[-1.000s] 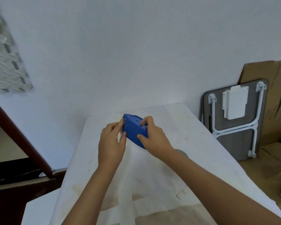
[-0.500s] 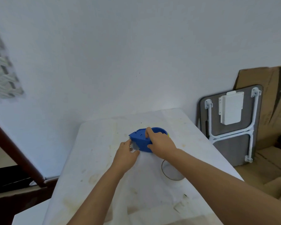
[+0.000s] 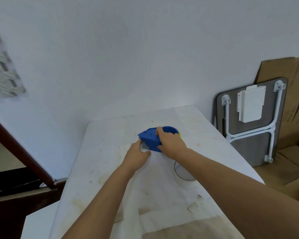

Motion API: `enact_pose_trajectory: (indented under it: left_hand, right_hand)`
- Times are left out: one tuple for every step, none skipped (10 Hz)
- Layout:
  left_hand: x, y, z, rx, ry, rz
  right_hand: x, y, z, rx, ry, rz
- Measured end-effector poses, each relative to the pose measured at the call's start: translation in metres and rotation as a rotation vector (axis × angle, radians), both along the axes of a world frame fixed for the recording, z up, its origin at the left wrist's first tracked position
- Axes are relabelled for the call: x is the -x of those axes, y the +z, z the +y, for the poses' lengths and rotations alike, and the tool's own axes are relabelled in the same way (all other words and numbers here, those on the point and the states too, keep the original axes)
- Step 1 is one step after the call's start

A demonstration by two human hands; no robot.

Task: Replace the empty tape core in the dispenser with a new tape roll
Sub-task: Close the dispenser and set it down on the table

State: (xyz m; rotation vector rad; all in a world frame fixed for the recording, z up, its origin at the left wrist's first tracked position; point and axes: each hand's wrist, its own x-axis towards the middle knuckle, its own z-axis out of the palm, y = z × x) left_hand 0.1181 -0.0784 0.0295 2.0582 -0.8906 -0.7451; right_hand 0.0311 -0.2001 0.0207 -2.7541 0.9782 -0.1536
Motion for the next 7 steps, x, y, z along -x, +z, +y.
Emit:
enact_pose_trajectory:
  left_hand:
    - [0.000, 0.000, 0.006, -0.023, -0.009, -0.010]
    - [0.001, 0.000, 0.018, -0.054, -0.016, -0.027]
    - [0.005, 0.000, 0.034, -0.104, -0.007, -0.036]
    - [0.014, 0.006, 0.054, -0.090, -0.005, -0.040]
    - [0.032, 0.013, 0.080, -0.068, -0.016, -0.052]
    - [0.054, 0.018, 0.103, -0.067, -0.036, -0.071]
    - [0.079, 0.028, 0.132, 0.006, -0.076, -0.080]
  right_hand:
    - [0.007, -0.001, 0.001, 0.043, 0.013, -0.016]
    - [0.019, 0.003, 0.005, 0.050, 0.000, -0.144]
    - [0.036, 0.011, 0.018, 0.029, 0.006, -0.242]
    - [0.056, 0.016, 0.037, 0.048, 0.039, -0.240]
    - [0.079, 0.019, 0.066, 0.051, 0.061, -0.229]
    - [0.103, 0.018, 0.097, 0.035, 0.080, -0.209]
    - [0.131, 0.022, 0.127, -0.014, 0.127, -0.251]
